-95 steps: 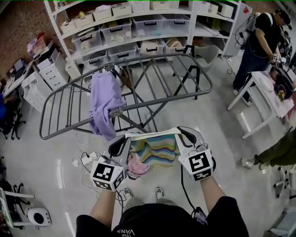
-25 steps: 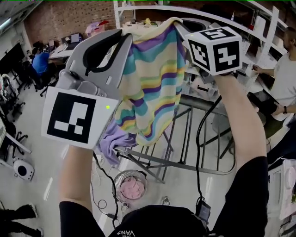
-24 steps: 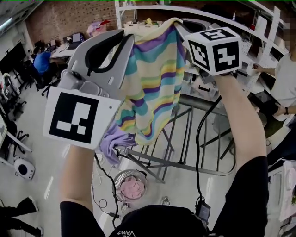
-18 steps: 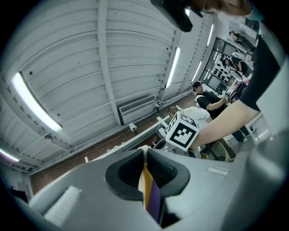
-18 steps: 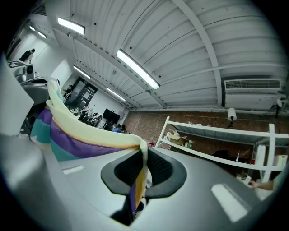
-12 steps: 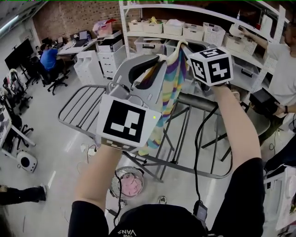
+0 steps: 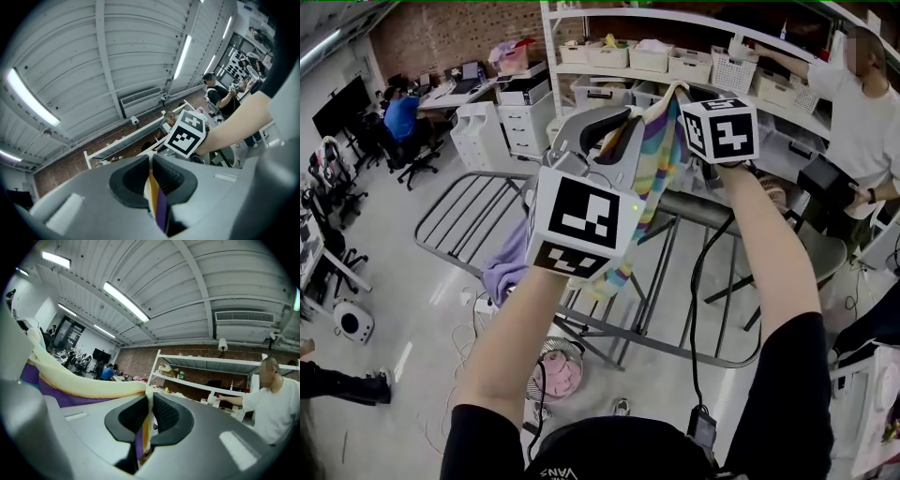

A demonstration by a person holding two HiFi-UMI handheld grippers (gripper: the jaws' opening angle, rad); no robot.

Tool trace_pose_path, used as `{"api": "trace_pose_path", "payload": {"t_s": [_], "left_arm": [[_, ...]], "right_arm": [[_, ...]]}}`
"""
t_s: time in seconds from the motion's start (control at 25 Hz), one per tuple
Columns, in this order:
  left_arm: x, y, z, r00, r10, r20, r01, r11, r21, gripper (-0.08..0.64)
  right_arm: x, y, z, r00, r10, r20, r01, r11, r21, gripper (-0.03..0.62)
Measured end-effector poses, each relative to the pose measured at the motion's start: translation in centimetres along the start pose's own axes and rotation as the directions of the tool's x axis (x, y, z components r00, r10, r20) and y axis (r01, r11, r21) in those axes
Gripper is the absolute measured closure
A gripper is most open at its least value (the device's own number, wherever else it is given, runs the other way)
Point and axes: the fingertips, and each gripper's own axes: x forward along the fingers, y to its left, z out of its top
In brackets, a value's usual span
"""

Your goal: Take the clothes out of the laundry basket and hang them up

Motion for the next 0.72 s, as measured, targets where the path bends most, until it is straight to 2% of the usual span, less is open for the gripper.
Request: {"api": "trace_pose_path", "payload": {"t_s": [0.12,0.28,0.52,0.72], "left_arm": [[0.2,0.2,-0.9,1.000,0.011,-0.021,-0.011,1.000,0.014,0.538],[-1.6,-0.5,-3.9,0.998,0.016,-0.066,-0.014,1.000,0.025,0.538],[-4.2,-4.0,-11.0,0.985,-0.022,-0.169,0.008,0.997,-0.083,0.537],[-4.7,-10.0,-13.9,0.973,-0.123,-0.197,0.093,0.983,-0.155,0.537]], "right_arm": [[0.6,0.3,-0.3,1.000,-0.003,0.026,0.003,1.000,0.026,0.560],[1.0,3.6,-2.5,0.997,0.073,0.013,-0.073,0.997,0.011,0.560],[1.5,7.7,-9.7,0.983,0.170,-0.070,-0.169,0.985,0.024,0.560],[0.4,8.5,-16.3,0.963,0.220,-0.155,-0.215,0.975,0.047,0.560]]}}
